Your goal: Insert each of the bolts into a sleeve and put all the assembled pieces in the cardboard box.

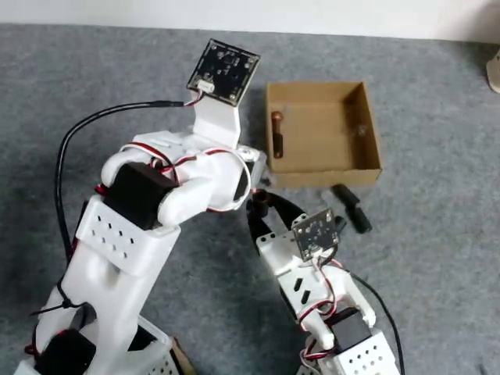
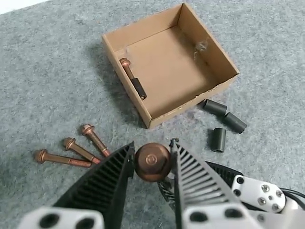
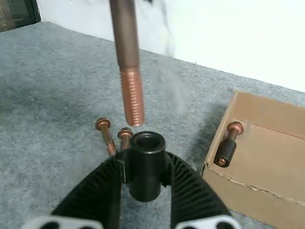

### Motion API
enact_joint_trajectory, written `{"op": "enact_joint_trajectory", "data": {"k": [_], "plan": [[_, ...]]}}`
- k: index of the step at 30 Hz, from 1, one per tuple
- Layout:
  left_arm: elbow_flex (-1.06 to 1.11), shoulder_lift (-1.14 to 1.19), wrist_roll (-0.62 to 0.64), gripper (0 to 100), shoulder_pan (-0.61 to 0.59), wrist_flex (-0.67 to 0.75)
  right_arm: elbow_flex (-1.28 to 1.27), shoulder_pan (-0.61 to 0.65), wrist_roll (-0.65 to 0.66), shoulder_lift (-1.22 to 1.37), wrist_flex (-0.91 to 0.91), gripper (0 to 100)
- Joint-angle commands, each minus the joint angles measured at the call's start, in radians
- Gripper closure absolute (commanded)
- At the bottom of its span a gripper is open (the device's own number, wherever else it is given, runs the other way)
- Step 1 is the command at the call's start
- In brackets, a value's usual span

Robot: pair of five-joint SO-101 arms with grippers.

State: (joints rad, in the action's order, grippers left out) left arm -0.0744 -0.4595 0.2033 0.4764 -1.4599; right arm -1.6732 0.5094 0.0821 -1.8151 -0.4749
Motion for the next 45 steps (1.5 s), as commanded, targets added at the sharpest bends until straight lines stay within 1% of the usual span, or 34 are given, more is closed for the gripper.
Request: {"op": "enact_joint_trajectory", "data": {"k": [1,7,24,27,30,38,45], "plan": [[-0.021,-0.036,0.003,100,0.028,0.037,-0.111,-0.002,-0.012,-0.012,0.007,99.5],[0.047,-0.038,0.003,100,0.042,0.114,-0.111,-0.002,-0.012,-0.012,0.007,99.5],[0.054,-0.047,0.005,100,0.051,0.101,-0.111,-0.002,-0.012,-0.012,0.007,99.5],[0.045,-0.047,0.043,100,0.056,0.058,-0.111,-0.002,-0.012,-0.012,0.007,99.5],[0.045,-0.047,0.048,100,0.079,0.032,-0.111,-0.002,-0.012,-0.012,0.007,99.5],[0.058,-0.039,0.044,100,0.079,0.032,-0.111,-0.004,-0.012,-0.012,0.007,99.5],[0.188,-0.045,0.043,99,0.101,0.041,-0.111,-0.004,-0.012,-0.012,0.007,99.5]]}}
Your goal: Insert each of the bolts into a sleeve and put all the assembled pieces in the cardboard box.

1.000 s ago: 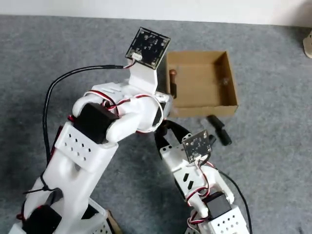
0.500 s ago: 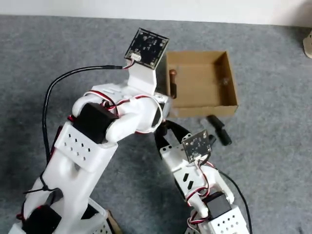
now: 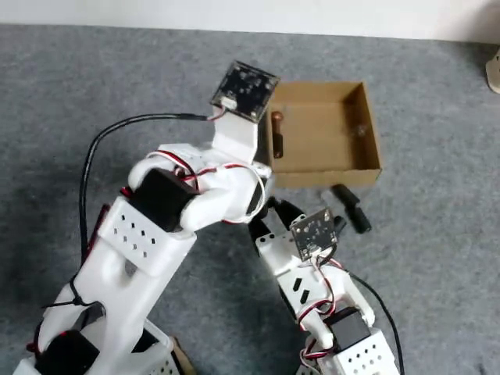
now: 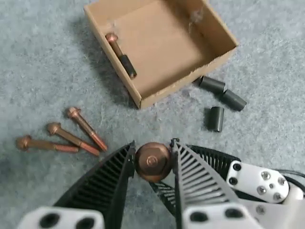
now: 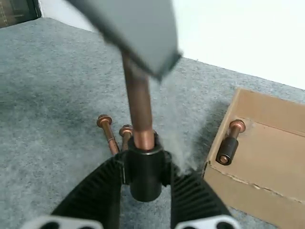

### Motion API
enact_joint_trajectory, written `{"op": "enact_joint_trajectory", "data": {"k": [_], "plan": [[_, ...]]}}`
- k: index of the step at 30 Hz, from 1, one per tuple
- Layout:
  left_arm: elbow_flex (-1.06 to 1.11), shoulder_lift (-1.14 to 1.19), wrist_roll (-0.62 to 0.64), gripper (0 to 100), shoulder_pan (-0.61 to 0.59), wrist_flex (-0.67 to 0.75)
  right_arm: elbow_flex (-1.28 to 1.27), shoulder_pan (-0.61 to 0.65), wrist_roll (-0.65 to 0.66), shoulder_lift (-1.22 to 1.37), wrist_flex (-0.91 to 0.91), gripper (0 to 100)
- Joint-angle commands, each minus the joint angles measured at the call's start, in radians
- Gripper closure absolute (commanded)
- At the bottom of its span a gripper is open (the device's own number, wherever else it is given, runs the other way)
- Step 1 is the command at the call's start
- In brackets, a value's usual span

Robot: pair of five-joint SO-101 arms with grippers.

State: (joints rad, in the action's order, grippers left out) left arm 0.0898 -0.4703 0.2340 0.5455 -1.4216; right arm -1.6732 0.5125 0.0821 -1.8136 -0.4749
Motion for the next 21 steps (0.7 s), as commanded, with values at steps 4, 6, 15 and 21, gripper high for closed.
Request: {"op": "enact_joint_trajectory", "data": {"k": [4,6,15,21], "plan": [[0.036,-0.036,0.012,95,0.024,0.003,-0.111,-0.007,-0.012,-0.013,0.007,99.5],[0.035,-0.036,0.012,86,0.022,-0.005,-0.111,-0.007,-0.012,-0.013,0.007,99.5],[0.036,-0.038,0.021,38,-0.105,-0.006,-0.108,-0.012,-0.012,-0.005,0.002,99.5],[0.036,-0.038,0.021,30,-0.321,-0.15,-0.107,-0.074,-0.009,-0.005,0.005,99.5]]}}
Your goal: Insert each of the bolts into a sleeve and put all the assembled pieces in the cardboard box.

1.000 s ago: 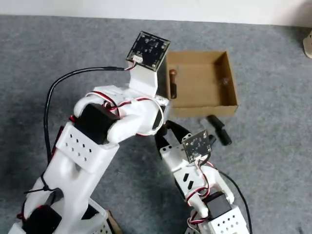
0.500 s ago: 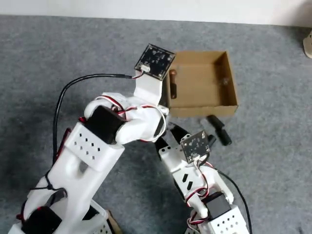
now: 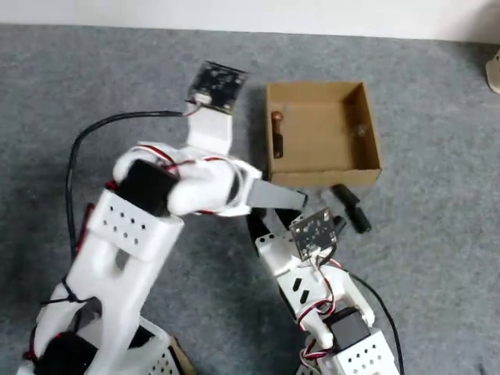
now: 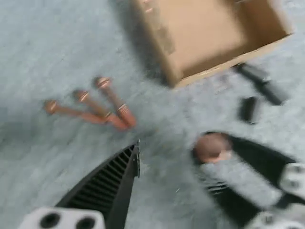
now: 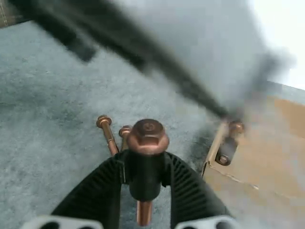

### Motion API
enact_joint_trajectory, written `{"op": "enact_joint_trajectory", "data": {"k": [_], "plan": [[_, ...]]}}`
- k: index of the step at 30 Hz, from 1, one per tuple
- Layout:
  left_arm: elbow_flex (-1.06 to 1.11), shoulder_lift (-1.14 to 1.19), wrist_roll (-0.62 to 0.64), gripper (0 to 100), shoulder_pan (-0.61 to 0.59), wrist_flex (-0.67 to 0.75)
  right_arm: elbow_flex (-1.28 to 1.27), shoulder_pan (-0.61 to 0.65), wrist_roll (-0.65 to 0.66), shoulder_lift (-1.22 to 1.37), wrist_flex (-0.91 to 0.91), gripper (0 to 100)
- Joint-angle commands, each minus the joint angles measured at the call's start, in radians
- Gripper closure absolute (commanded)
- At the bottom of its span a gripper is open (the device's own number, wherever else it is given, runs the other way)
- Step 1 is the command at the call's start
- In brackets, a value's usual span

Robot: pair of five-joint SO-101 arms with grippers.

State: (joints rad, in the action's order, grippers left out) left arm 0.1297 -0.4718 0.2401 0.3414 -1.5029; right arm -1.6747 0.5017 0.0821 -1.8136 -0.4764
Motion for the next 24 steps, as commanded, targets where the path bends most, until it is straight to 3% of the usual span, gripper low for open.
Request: {"op": "enact_joint_trajectory", "data": {"k": [1,5,8,12,18,24], "plan": [[-0.002,-0.036,0.017,30,-0.177,-0.107,-0.105,-0.085,-0.008,-0.005,0.007,99.5],[0.062,-0.035,0.017,30,-0.437,-0.201,-0.105,-0.137,-0.008,-0.004,0.007,99.5],[0.216,-0.027,0.017,30,-0.538,-0.201,-0.102,-0.15,-0.011,-0.004,0.001,99.5],[0.429,-0.028,0.018,30,-0.561,-0.121,-0.05,-0.151,-0.011,-0.002,-0.067,99.5],[0.587,-0.035,0.17,30,-0.565,0.109,0.088,-0.154,-0.009,0.013,-0.163,99.5],[0.657,-0.027,0.178,30,-0.565,0.186,0.249,-0.156,-0.012,0.303,-0.156,99.5]]}}
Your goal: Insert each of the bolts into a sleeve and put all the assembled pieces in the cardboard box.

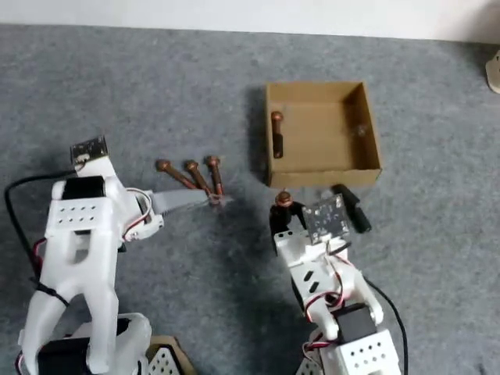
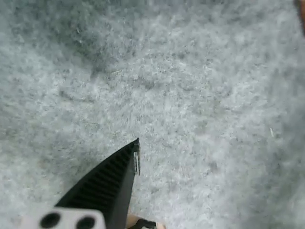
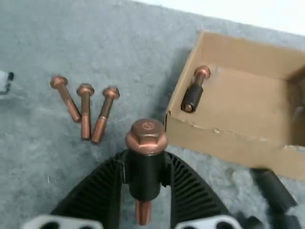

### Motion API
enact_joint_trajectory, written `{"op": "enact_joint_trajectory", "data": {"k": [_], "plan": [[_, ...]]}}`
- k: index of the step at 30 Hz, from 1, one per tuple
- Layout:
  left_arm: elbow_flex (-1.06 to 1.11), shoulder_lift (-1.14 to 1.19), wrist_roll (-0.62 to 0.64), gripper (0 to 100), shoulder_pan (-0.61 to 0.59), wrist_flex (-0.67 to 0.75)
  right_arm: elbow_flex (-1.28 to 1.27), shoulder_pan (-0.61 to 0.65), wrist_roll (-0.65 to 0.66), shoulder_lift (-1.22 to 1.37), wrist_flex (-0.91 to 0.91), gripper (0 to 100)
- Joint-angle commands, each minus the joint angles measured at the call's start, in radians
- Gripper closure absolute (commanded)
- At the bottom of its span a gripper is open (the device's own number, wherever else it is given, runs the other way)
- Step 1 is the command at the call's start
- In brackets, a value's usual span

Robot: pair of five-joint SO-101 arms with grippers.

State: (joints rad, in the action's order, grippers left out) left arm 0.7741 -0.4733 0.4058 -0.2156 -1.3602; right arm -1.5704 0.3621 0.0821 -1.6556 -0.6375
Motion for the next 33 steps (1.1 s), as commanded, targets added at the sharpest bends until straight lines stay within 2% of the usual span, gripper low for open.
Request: {"op": "enact_joint_trajectory", "data": {"k": [1,9,13,20,33], "plan": [[0.022,-0.025,0.012,30,-0.008,0.055,0.196,-0.016,-0.012,0.216,0.005,99.5],[0.131,-0.025,0.012,30,-0.008,0.218,0.667,-0.022,-0.012,0.766,0.005,99.5],[0.165,-0.025,0.012,30,-0.002,0.284,0.912,-0.082,-0.012,1.027,0.005,99.5],[0.165,-0.024,0.012,30,-0.002,0.29,1.228,-0.17,-0.012,1.412,0.005,99.5],[0.165,-0.024,0.012,30,-0.002,0.292,1.57,-0.179,-0.012,1.931,0.005,98.1]]}}
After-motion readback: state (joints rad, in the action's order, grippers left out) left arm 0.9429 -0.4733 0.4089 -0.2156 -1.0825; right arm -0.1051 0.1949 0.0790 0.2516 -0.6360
